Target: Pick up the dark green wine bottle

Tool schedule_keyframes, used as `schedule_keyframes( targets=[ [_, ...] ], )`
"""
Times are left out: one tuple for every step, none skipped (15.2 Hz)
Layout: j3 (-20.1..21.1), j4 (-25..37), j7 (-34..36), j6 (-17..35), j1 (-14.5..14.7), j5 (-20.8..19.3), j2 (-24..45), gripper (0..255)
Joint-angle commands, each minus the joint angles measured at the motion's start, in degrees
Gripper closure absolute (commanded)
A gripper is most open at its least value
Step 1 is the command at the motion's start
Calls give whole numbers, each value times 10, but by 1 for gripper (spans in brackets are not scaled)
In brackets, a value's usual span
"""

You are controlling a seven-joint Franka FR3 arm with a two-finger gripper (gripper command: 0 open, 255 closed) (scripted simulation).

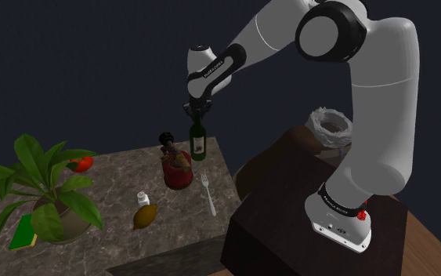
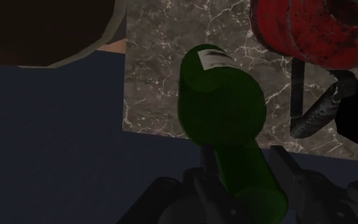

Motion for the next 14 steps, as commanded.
schedule_keyframes(
  targets=[
    [0,2,-1,-11,0,0,-9,255],
    [0,3,-1,-17,0,1,-14,255],
    [0,3,-1,-22,0,1,-20,255],
    [1,3,-2,-28,0,1,-25,255],
    [1,4,-2,-34,0,1,-30,255],
    [1,5,-2,-40,0,1,-35,255],
    [1,6,-2,-46,0,1,-40,255],
    [1,7,-3,-51,0,2,-44,255],
    [1,9,-3,-57,0,2,-49,255],
    [1,10,-3,-63,0,2,-54,255],
    [1,11,-4,-69,0,2,-58,255],
    [1,13,-4,-76,0,2,-63,255],
    [1,13,-4,-76,0,2,-64,255],
    [1,13,-4,-77,0,2,-63,255]
  ],
)
